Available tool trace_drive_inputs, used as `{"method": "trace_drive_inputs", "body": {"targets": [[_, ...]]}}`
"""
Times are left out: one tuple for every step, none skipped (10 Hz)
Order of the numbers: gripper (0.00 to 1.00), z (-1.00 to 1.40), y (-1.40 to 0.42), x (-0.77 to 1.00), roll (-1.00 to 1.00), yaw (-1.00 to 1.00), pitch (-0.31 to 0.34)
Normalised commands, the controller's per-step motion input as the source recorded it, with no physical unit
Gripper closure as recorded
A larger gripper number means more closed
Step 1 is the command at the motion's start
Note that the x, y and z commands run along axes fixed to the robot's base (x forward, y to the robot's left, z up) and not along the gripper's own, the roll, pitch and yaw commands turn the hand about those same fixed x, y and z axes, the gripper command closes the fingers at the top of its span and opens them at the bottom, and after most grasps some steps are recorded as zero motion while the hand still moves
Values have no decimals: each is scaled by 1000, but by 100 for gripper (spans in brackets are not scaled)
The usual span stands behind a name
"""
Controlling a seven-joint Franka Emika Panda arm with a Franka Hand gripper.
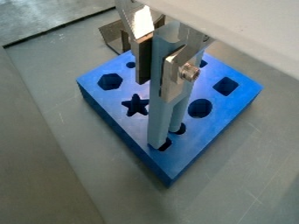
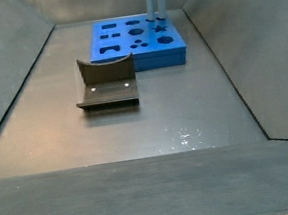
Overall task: Pick up the square-circle object. Move up. Rotate the square-circle object. Place the square-circle object on the fixture. Regrasp the square-circle object. Move to above the board. Insert the square-circle object.
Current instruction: Insert the square-circle object.
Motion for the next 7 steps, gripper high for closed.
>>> {"method": "trace_drive_inputs", "body": {"targets": [[100, -340, -6, -89, -143, 0, -101], [100, -283, -94, 0, -151, 0, -101], [100, -274, -14, 74, -156, 0, -77], [100, -257, 0, 0, -109, 0, -44], [100, -366, 0, 0, -124, 0, -93], [100, -349, 0, 0, -109, 0, -101], [100, -294, 0, 120, -67, -60, -74]]}}
